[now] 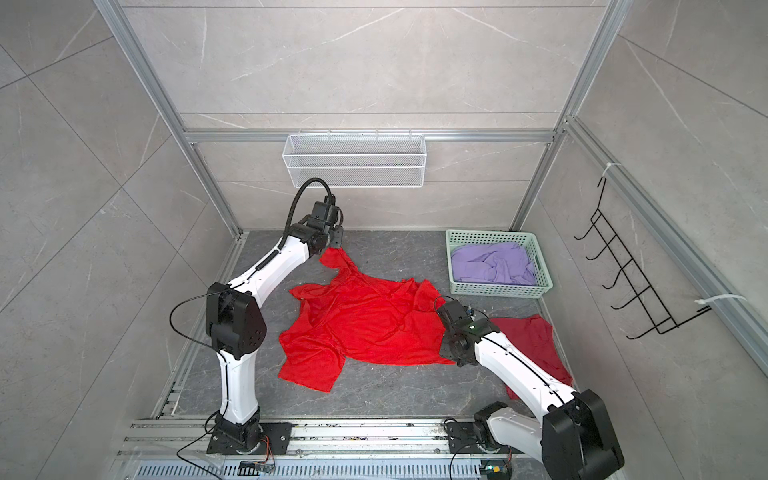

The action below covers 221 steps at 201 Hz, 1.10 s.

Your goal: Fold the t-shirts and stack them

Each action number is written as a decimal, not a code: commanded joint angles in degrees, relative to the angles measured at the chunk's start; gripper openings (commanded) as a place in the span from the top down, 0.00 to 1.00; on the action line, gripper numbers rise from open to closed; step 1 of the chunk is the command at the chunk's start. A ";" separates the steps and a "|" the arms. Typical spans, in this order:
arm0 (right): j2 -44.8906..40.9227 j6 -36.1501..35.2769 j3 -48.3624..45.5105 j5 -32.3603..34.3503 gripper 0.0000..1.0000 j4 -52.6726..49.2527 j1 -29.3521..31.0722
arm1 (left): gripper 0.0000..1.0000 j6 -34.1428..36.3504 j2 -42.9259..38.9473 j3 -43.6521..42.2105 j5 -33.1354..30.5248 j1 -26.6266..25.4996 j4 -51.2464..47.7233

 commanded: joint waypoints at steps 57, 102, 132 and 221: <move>4.47 -1.00 3.30 1.10 1.00 2.38 0.31 | 0.38 -15.59 -31.32 -37.80 -0.18 0.46 -9.79; 6.64 -1.81 4.44 0.70 1.00 3.71 0.27 | 0.22 -21.05 -40.71 -55.65 11.53 3.64 -3.45; 6.11 -1.51 3.77 0.56 1.00 4.33 0.36 | 0.22 -21.27 -39.43 -59.85 16.36 5.08 -0.08; 3.54 -0.28 1.28 0.22 1.00 5.02 0.25 | 0.67 -16.06 -30.80 -61.53 22.14 6.40 14.82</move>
